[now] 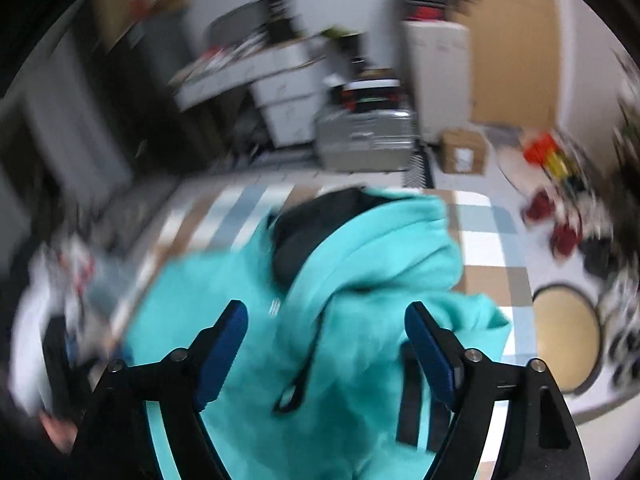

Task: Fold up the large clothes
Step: 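Grasp the hood edge with the right tool and lift it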

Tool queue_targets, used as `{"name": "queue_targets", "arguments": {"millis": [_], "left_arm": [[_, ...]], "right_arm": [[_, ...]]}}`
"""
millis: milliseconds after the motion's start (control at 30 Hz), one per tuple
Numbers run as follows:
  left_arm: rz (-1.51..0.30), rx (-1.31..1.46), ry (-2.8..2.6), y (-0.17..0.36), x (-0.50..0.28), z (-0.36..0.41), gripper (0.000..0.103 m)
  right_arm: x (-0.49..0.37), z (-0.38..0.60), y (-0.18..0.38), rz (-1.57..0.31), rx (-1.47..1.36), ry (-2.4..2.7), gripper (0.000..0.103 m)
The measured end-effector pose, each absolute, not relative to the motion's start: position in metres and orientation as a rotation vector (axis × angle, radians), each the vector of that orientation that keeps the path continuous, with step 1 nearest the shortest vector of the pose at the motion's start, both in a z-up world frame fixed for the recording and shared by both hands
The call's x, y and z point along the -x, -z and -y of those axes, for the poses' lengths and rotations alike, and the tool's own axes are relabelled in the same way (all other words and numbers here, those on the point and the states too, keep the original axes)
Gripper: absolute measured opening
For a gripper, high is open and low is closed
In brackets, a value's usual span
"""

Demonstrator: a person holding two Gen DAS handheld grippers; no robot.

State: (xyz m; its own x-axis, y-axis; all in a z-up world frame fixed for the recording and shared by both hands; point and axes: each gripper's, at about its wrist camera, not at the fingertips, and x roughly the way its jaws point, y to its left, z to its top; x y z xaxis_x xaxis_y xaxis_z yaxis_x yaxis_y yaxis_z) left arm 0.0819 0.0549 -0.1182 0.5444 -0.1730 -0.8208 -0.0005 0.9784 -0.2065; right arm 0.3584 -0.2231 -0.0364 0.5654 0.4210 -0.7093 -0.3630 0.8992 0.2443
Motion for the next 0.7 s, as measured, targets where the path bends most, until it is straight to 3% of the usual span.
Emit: {"name": "queue_targets", "arguments": {"millis": [233, 367, 400, 467, 500, 700], "left_arm": [[-0.996, 0.106, 0.11, 0.121, -0.08, -0.039, 0.099], [-0.999, 0.084, 0.109, 0.122, -0.08, -0.036, 0.099], [-1.001, 0.079, 0.109, 0.123, -0.081, -0.035, 0.099], [-1.002, 0.069, 0.11, 0.124, -0.081, -0.035, 0.099], [-1.002, 0.065, 0.11, 0.124, -0.082, -0.034, 0.099], [-0.993, 0.072, 0.109, 0.121, -0.08, -0.034, 0.099]], "right_arm": [[-0.469, 0.246, 0.071, -1.05, -0.436, -0.325, 0.085], [-0.506, 0.215, 0.098, -1.197, -0.337, -0.214, 0.081], [-0.509, 0.204, 0.099, -1.19, -0.241, -0.165, 0.071], [-0.514, 0.182, 0.099, -1.185, -0.058, -0.098, 0.04], [-0.515, 0.175, 0.097, -1.178, -0.007, -0.094, 0.015], [-0.457, 0.113, 0.026, -0.748, 0.462, -0.147, 0.012]]}}
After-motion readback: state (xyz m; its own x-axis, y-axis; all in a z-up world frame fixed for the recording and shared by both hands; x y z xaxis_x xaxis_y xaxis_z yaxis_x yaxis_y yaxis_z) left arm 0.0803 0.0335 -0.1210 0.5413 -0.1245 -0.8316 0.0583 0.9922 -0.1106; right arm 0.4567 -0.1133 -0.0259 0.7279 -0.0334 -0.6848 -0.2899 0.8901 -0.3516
